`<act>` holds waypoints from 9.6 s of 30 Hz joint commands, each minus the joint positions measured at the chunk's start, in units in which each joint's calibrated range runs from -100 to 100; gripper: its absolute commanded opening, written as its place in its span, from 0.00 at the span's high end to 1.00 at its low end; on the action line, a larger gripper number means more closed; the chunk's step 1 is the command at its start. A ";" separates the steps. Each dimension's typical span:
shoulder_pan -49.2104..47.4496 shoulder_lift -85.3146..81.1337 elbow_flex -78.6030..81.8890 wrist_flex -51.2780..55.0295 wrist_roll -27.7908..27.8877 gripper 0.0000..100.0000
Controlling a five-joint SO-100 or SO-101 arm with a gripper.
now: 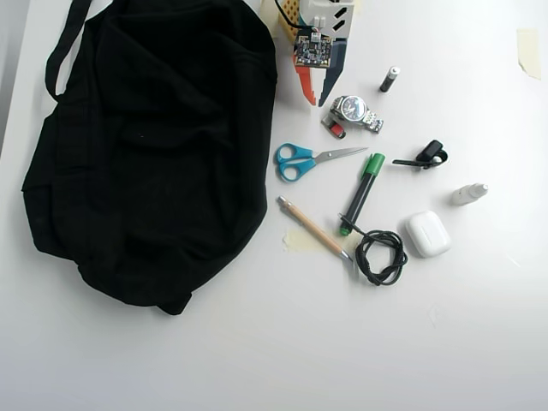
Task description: Put the black bike light into the black bag
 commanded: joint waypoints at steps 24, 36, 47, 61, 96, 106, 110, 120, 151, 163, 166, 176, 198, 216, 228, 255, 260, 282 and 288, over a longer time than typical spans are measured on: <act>0.16 -0.92 0.73 -0.18 0.34 0.98; 1.06 -0.84 0.73 -0.01 0.34 0.98; -1.78 -0.84 -6.64 -5.09 0.34 0.98; -11.58 13.27 -31.25 -18.52 0.02 0.93; -30.80 77.75 -74.65 -11.89 2.70 0.92; -32.37 79.66 -73.84 -12.92 2.70 0.82; -29.75 84.22 -74.11 -16.63 3.64 0.66; -30.58 94.27 -76.81 -24.55 5.00 0.64; -36.41 99.91 -63.42 -42.04 1.65 0.65; -37.83 100.49 -63.96 -41.78 0.23 0.65; -37.61 101.57 -65.13 -42.04 0.18 0.65; -37.38 101.65 -65.04 -43.07 -0.56 0.65; -37.91 106.96 -73.57 -34.89 -2.39 0.64; -37.76 112.19 -81.39 -28.00 -2.76 0.65; -37.46 113.85 -83.99 -25.07 -3.75 0.65; -37.16 115.35 -86.15 -23.95 -3.81 0.96; -37.16 115.35 -86.15 -23.95 -3.81 0.98; -31.10 112.69 -128.92 10.42 -1.45 0.98; -21.90 112.77 -135.39 13.00 6.10 0.98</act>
